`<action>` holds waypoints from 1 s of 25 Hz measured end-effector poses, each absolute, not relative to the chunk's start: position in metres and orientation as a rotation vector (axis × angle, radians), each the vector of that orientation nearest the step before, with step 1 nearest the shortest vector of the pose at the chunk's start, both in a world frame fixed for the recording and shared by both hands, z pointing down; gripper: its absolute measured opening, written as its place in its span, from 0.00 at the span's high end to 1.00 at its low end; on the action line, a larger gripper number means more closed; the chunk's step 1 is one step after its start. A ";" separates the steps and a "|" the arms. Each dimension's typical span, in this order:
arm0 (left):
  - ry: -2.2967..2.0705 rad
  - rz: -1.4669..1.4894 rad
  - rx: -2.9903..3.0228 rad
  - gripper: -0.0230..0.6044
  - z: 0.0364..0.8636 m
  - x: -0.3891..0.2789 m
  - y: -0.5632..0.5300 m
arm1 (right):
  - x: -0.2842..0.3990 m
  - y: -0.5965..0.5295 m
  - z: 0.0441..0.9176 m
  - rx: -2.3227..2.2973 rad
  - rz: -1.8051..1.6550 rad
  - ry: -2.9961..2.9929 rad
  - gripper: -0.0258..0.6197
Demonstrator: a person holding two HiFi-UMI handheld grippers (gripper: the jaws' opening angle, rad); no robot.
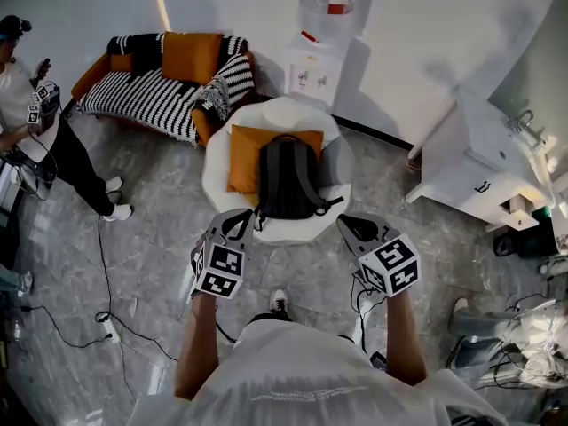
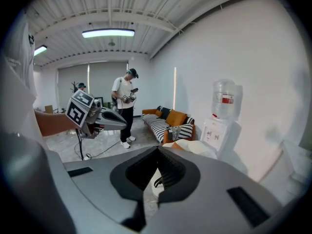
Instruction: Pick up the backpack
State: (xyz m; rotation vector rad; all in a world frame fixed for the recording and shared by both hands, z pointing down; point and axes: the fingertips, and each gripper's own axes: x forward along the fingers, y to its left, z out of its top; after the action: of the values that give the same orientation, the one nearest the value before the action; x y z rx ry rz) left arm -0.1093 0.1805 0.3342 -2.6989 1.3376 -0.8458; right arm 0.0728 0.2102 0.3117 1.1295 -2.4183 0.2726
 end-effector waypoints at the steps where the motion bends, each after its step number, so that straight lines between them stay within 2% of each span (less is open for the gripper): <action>1: 1.339 -0.848 -2.702 0.94 0.336 -0.113 0.175 | 0.068 0.206 0.314 1.111 0.290 -2.422 0.96; 8: 1.319 -0.872 -2.724 0.94 0.347 -0.124 0.139 | 0.066 0.171 0.341 1.113 0.402 -2.309 0.96; 16: 1.314 -0.878 -2.742 0.94 0.351 -0.135 0.092 | 0.059 0.127 0.364 1.070 0.287 -2.179 0.96; 25: 1.319 -0.877 -2.780 0.94 0.364 -0.139 0.064 | 0.052 0.086 0.344 1.150 0.238 -2.294 0.96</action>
State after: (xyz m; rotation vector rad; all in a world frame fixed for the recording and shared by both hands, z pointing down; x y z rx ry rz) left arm -0.1386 0.0638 0.3641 -2.7803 1.3188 -0.8769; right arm 0.0522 0.0860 0.3442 1.1498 -2.2941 0.2383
